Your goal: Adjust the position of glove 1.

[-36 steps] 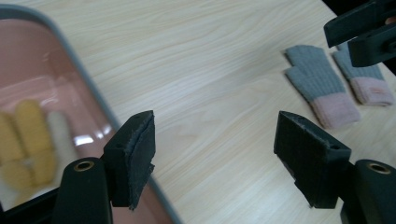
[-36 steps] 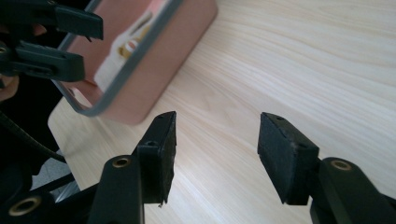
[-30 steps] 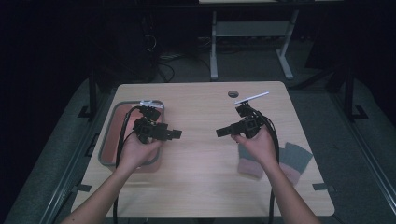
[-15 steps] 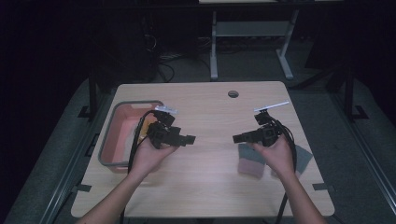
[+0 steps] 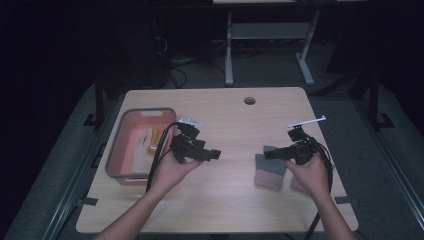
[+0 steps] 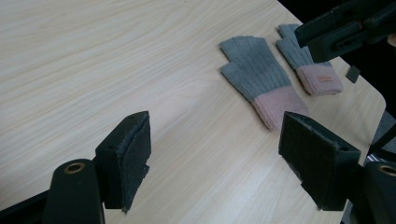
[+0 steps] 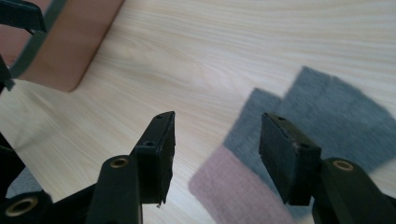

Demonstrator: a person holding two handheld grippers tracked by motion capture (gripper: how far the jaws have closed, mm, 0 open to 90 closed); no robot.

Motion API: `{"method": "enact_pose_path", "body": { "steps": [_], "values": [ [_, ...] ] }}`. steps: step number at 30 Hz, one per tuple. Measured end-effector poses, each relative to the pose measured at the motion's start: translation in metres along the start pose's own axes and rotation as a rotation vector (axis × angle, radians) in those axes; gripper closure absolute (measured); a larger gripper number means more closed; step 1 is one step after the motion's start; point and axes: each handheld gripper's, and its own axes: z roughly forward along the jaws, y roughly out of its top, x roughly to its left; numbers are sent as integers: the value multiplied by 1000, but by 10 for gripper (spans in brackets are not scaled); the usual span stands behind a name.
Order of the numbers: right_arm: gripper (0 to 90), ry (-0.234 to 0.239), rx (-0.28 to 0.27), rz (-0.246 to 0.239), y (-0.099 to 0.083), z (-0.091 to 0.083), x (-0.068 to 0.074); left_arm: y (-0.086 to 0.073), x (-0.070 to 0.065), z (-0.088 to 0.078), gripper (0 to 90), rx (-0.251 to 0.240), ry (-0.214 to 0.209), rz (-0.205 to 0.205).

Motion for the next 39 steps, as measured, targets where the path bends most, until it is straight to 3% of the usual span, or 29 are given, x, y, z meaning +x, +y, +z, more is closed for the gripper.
{"method": "enact_pose_path", "body": {
  "steps": [8, 23, 39],
  "values": [
    [456, -35, 2, 16, -10, -8, -13, 2, -11, 14, 252, 11, -33, 14],
    [457, -103, 13, 62, -36, -20, -44, 3, -21, 24, 248, -7, -41, 24],
    [472, -171, 17, 88, -59, -28, -68, 3, -42, 51, 245, 28, -87, 55]
  ]
}}
